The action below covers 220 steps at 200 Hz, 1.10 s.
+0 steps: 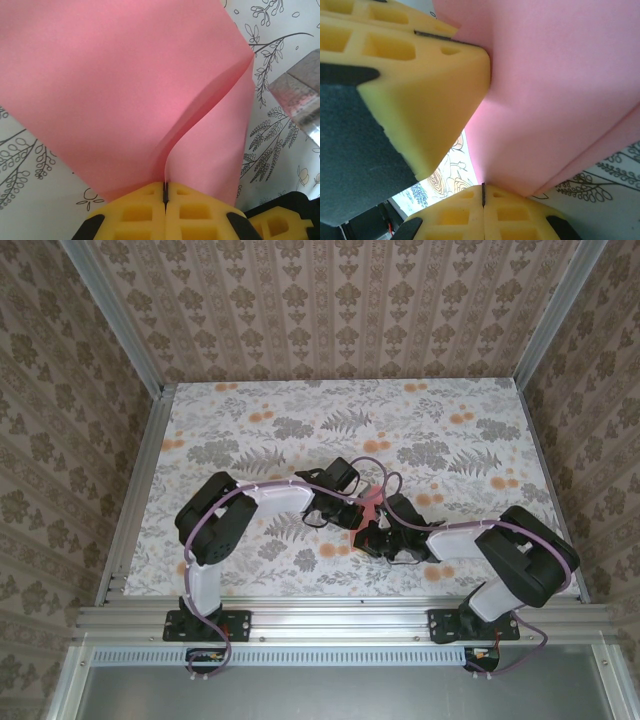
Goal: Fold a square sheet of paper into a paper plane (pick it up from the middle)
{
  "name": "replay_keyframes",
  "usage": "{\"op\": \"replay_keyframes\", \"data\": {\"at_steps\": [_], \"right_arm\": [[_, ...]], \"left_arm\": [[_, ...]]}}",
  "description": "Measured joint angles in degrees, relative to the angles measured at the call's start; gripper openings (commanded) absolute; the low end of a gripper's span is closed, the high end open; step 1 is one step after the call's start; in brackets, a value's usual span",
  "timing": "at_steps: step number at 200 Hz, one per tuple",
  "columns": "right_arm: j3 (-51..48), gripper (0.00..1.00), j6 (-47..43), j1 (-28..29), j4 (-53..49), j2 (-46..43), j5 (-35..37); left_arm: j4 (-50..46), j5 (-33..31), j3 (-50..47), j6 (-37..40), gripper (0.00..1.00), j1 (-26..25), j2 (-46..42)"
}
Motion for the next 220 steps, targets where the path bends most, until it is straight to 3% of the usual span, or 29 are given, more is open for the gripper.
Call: {"op": "replay_keyframes", "data": {"at_steps": [47, 168, 220], "right_arm": [[0.5, 0.08, -1.2, 0.5, -4.8, -4.4, 0.5], [2.1, 0.08, -2.7, 1.6, -8.0, -2.3, 1.7], [3.8, 0.07, -5.3, -4.2, -11.9, -7.9, 1.6]], "left_arm": [[0.4, 0.2, -0.1, -0.2, 0.04, 0.0, 0.0], [0.4, 0.5, -0.1, -0.8, 0.04, 0.1, 0.0], [0.4, 0.5, -0.1, -0.8, 0.05, 0.1, 0.0]]}}
